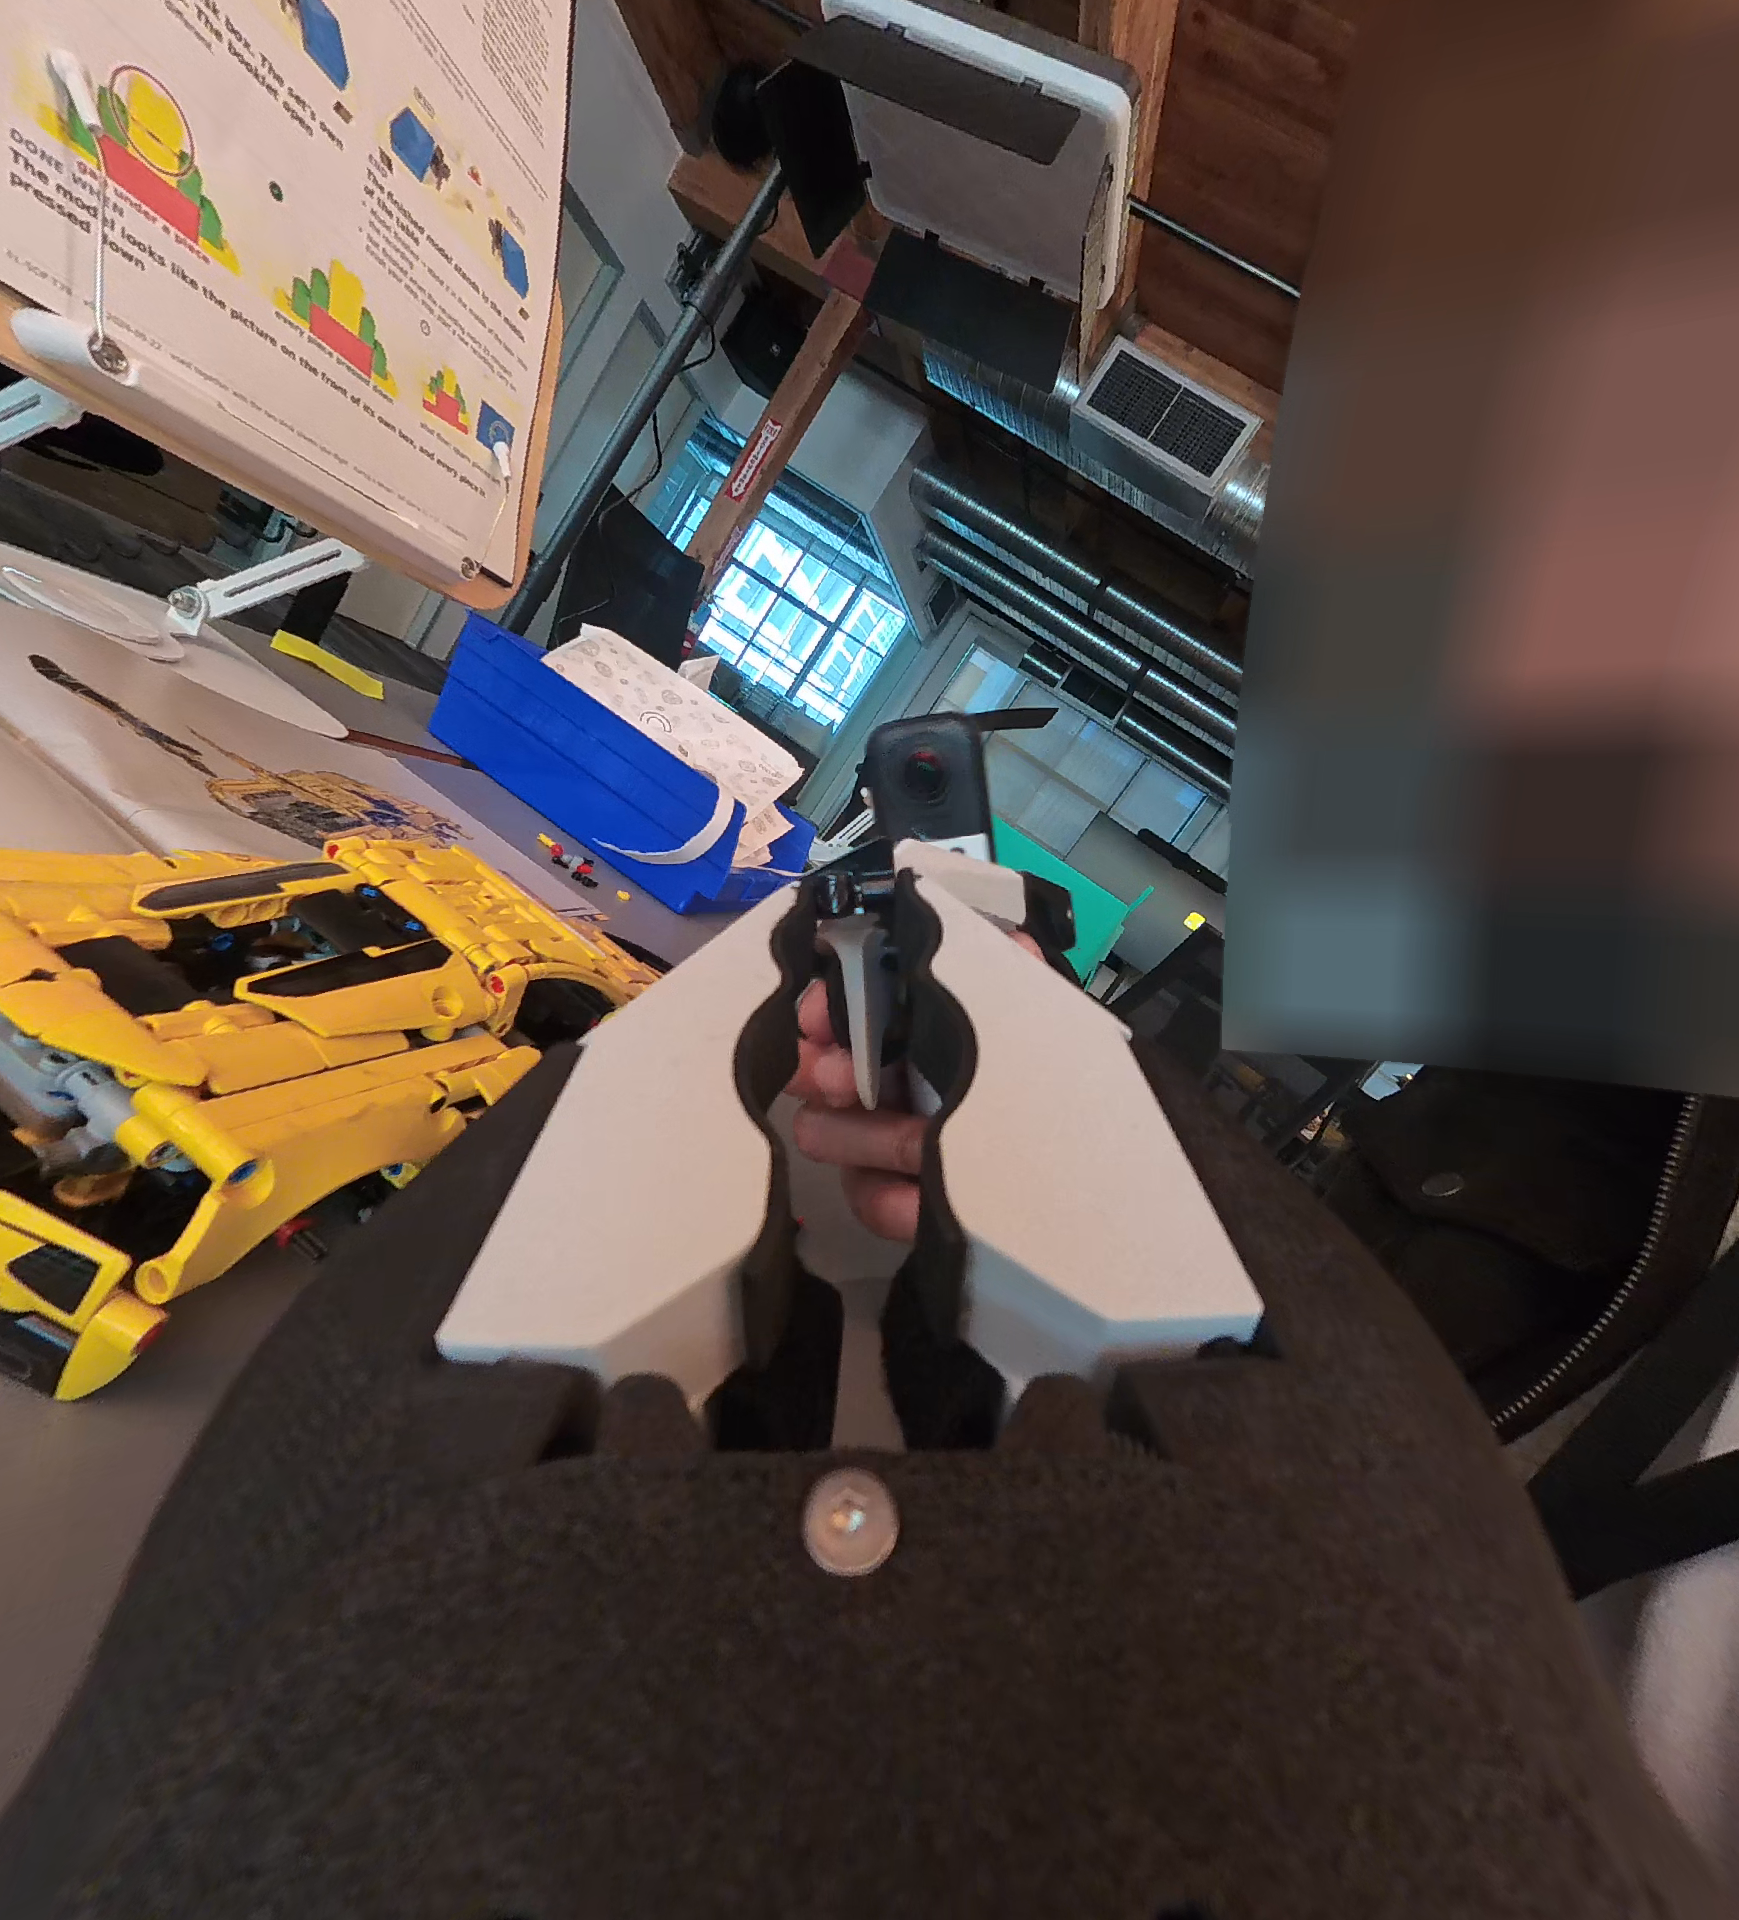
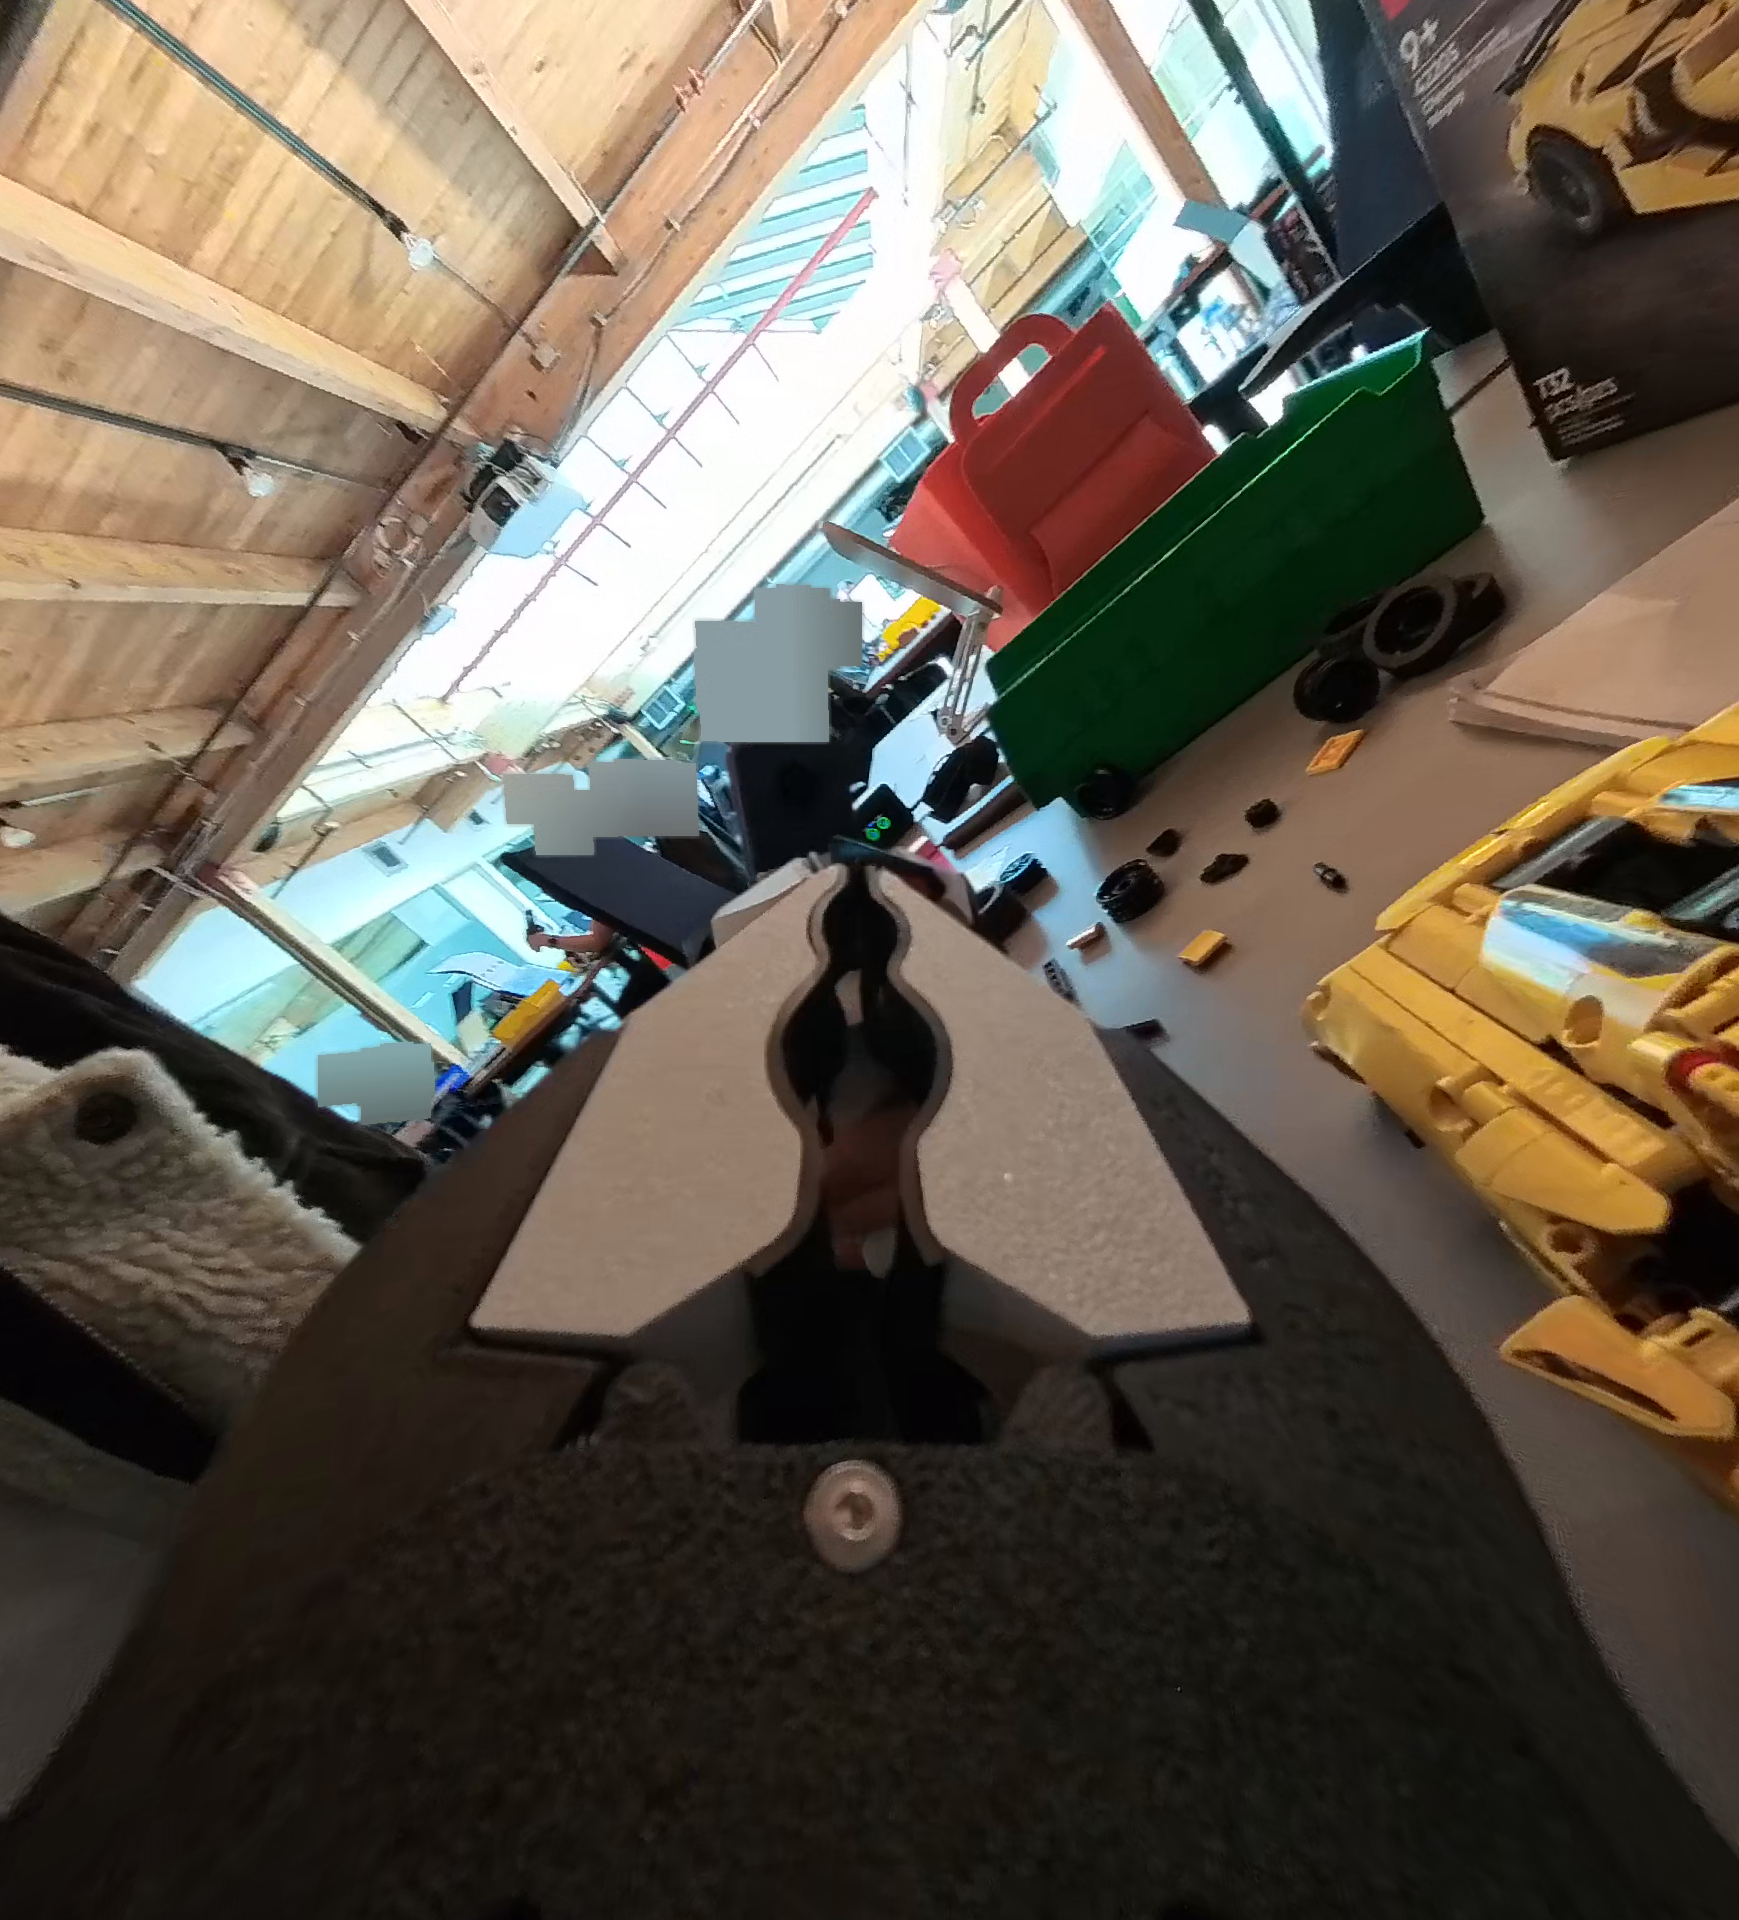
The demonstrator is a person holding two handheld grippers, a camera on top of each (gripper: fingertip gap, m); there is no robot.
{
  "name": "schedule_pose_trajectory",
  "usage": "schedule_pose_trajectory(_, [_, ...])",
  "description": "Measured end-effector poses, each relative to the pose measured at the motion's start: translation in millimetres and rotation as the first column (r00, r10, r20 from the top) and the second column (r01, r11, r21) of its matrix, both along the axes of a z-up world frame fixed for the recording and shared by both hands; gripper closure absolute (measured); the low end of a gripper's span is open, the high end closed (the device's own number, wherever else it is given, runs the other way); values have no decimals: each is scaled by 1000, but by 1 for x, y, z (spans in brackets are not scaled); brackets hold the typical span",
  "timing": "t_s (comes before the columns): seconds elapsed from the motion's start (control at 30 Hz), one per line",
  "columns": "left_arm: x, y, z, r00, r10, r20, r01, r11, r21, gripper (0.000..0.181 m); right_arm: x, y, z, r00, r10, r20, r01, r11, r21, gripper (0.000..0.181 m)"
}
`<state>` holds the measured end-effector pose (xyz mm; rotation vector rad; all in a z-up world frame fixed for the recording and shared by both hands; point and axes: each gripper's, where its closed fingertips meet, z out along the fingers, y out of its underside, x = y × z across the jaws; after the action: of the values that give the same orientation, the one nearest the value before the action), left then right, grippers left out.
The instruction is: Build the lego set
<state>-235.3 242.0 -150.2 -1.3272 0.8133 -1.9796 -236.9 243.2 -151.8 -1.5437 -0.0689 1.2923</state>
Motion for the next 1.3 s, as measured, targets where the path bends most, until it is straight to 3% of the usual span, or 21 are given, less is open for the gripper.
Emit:
schedule_pose_trajectory(0.27, [-4, -5, 7, 998, -42, 50, 43, 999, -17, 166, -4, -5, 8, 984, 98, -149, -101, 995, -12, 179])
schedule_pose_trajectory(0.6, [-10, -13, 21, 974, -153, 166, 170, 981, -91, 167, -12, -13, 21, 994, 84, -67, -74, 988, 133, 179])
schedule_pose_trajectory(0.93, [-10, -18, 25, 970, -165, 179, 178, 982, -61, 167, -13, -17, 25, 995, 90, -51, -79, 981, 176, 179])
schedule_pose_trajectory(1.13, [-8, -24, 24, 986, -112, 128, 100, 991, 93, 166, -13, -22, 25, 990, 129, -50, -117, 975, 191, 179])
schedule_pose_trajectory(1.3, [-8, -30, 22, 998, -11, 67, -10, 952, 305, 166, -14, -27, 23, 993, 108, 50, -117, 967, 227, 177])
